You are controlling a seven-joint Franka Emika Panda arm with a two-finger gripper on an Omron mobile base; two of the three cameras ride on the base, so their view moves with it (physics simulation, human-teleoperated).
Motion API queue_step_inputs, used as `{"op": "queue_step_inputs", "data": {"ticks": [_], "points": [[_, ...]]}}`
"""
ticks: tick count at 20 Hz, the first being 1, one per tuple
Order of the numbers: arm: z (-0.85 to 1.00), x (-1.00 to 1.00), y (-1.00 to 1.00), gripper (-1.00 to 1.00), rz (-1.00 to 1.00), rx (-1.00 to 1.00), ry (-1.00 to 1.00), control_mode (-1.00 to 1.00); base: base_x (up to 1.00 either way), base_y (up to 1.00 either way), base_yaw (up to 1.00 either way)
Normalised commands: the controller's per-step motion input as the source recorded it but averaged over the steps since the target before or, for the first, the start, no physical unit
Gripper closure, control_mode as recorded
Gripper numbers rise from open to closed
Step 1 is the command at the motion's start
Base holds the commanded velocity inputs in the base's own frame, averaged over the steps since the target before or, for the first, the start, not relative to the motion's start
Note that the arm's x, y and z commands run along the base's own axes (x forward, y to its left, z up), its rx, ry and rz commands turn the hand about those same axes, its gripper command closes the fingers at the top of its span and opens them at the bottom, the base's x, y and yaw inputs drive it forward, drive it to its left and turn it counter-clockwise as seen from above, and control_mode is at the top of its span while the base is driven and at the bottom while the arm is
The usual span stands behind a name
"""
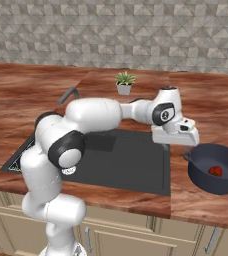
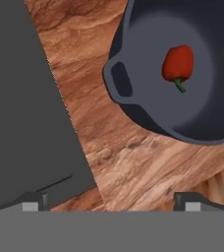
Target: Dump the bell pepper from the pot into the sink. Then turn on the water and wash the bell pepper. Then turn off the water and put the bell pepper back in the pot.
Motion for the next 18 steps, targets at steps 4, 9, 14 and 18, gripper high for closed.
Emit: {"op": "queue_step_inputs", "data": {"ticks": [4, 9, 14, 18], "points": [[-0.21, 0.26, -0.34, -1.00, -0.02, 0.00, 0.06, -1.00, 0.00, 0.00, 0.00], [-0.23, 0.27, -0.25, -1.00, -0.01, 0.00, 0.04, -1.00, 0.00, 0.00, 0.00], [-0.27, 0.27, -0.21, -1.00, -0.01, 0.00, 0.03, -1.00, 0.00, 0.00, 0.00], [-0.25, 0.23, -0.19, -1.00, 0.00, 0.00, 0.03, -1.00, 0.00, 0.00, 0.00]]}}
